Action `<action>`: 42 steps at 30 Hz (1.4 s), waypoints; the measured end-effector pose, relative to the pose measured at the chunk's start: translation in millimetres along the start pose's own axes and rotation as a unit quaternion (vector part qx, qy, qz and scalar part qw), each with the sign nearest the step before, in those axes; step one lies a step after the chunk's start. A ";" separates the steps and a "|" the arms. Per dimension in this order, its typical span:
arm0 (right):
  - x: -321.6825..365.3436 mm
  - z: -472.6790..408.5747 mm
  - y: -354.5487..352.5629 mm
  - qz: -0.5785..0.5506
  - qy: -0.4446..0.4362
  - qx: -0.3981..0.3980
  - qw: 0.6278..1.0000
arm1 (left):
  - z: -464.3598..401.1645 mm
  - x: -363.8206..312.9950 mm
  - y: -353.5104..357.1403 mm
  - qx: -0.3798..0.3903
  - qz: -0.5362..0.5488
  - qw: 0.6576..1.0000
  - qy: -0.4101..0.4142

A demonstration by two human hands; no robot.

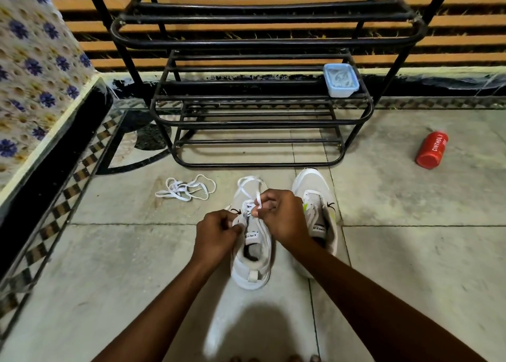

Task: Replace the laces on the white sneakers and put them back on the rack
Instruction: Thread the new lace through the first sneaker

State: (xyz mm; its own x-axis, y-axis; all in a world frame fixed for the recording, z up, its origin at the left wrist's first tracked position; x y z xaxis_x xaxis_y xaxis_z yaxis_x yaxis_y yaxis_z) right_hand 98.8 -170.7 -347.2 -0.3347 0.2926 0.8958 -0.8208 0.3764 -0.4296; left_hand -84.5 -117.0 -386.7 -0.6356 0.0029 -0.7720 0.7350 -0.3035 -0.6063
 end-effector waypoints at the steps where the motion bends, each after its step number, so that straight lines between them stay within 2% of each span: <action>1: 1.6 0.6 4.2 0.023 -0.010 -0.006 1.000 | -1.5 4.6 2.5 0.008 0.023 1.000 -0.016; 6: -20.1 -10.0 24.8 0.102 -0.013 -0.010 0.995 | -6.3 12.2 11.6 0.059 0.100 0.991 -0.061; 9: -6.8 -3.1 19.5 0.111 -0.010 -0.030 0.993 | -7.9 12.7 14.2 0.075 0.116 0.989 -0.061; 15: 1.4 -2.7 19.9 0.082 -0.001 -0.005 0.997 | -3.4 9.3 14.5 0.075 0.141 0.986 -0.056; 22: 5.9 8.6 19.0 0.141 -0.021 -0.055 0.988 | -0.7 3.2 12.6 0.043 0.098 0.994 -0.012; 27: -13.1 14.4 17.1 -0.005 0.046 -0.097 0.994 | -1.3 6.1 13.6 0.051 0.120 0.991 -0.022; 34: 9.6 19.5 18.4 0.135 -0.092 -0.106 0.981 | -0.8 6.9 13.3 0.055 0.139 0.989 -0.018; 39: -6.9 16.0 16.4 0.054 0.046 -0.091 0.993 | 2.4 3.6 11.7 0.063 0.164 0.984 -0.022; 42: -3.7 10.3 18.3 0.105 0.016 -0.078 0.991 | 4.0 3.3 11.8 0.066 0.180 0.981 -0.030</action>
State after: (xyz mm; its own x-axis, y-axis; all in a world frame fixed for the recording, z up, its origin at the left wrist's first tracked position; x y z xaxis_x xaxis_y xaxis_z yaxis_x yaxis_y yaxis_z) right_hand 80.2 -173.9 -357.2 -0.4739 0.4067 0.7810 -0.6522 0.4337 -0.6217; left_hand -78.9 -124.4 -395.6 -0.3559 -0.1827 -0.9165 0.8804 -0.3945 -0.2632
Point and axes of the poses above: each hand's wrist, its own z-axis away from the middle knuckle, its own y-axis out of the palm, x = y × z, the point moved 8 cm from there along -z, towards the middle knuckle, and after that the axes turned 3 degrees about -z, right-handed, at the moved point
